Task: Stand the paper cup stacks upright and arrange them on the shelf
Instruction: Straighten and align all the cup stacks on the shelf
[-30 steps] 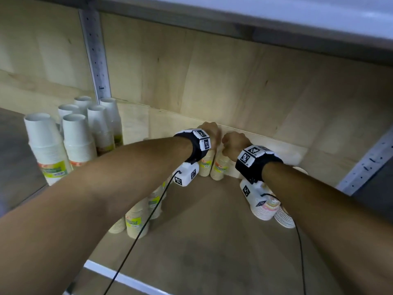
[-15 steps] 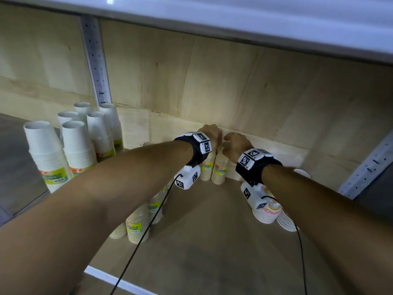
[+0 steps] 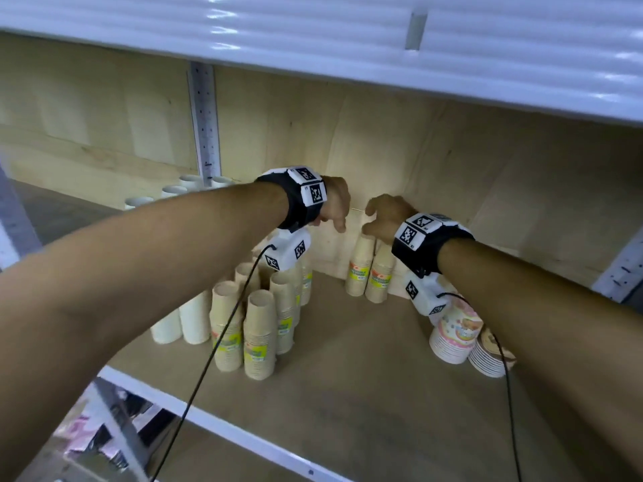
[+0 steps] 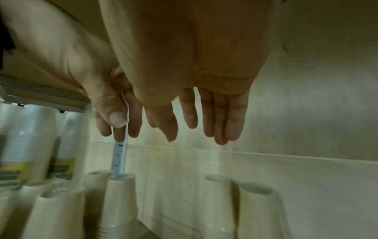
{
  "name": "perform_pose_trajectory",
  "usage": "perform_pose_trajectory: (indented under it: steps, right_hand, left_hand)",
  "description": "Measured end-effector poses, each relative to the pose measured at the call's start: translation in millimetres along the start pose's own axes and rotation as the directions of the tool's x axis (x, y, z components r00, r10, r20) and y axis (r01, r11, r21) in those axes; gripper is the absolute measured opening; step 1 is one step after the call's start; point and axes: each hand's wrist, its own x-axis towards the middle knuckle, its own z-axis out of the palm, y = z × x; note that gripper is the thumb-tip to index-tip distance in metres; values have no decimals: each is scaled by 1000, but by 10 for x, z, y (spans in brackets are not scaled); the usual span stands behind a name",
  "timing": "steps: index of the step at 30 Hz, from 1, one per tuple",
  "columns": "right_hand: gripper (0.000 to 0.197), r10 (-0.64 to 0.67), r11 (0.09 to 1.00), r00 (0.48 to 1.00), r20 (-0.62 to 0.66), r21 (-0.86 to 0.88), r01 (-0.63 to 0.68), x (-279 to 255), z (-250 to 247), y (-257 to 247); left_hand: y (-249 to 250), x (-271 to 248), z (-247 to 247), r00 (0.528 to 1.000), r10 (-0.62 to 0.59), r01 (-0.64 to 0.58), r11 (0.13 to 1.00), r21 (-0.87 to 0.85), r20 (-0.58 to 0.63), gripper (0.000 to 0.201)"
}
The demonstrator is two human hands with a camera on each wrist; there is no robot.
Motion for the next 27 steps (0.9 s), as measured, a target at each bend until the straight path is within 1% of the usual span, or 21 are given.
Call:
perform_pose_trajectory:
  steps: [4, 8, 10, 12, 14, 16, 18, 25, 27]
  right_hand:
    - [54, -44, 999, 997, 66, 30, 42, -89, -86, -385]
    - [55, -98, 994, 985, 143, 56, 91, -235, -87, -806]
    - [51, -139, 989, 972, 187, 69, 129, -348, -77, -1024]
    - [41, -181, 982, 961, 209, 85, 166, -479, -57, -1223]
    - [32, -215, 974, 952, 219, 113, 194, -600, -16, -1378]
    - [24, -230, 970, 947, 223, 132, 205, -714, 53, -1494]
    - [21, -229, 969, 947, 225, 143, 200, -786, 124, -1579]
    - [21, -199, 978, 946, 256, 118, 174, -953, 342, -1724]
    - [25, -206, 977, 939, 275, 116, 180, -968, 380, -1725]
  left_hand:
    - [-338, -362, -143, 999, -32, 34, 996, -82, 26, 42]
    - [-631, -706, -172, 997, -43, 50, 993, -109, 61, 38]
    - [-752, -861, -143, 997, -44, 50, 993, -103, 56, 33]
    - [-867, -975, -77, 998, -48, 52, 995, -85, 51, 29]
    - [-966, -1061, 3, 996, -56, 61, 996, -68, 74, 26]
    - [-1056, -1124, 99, 993, -62, 68, 996, -64, 100, 27]
    - [-1129, -1169, 193, 991, -78, 85, 995, -56, 112, 28]
    - [-1300, -1253, 471, 977, -113, 129, 988, -82, 180, 31]
    - [-1311, -1275, 536, 977, -110, 130, 987, -99, 184, 33]
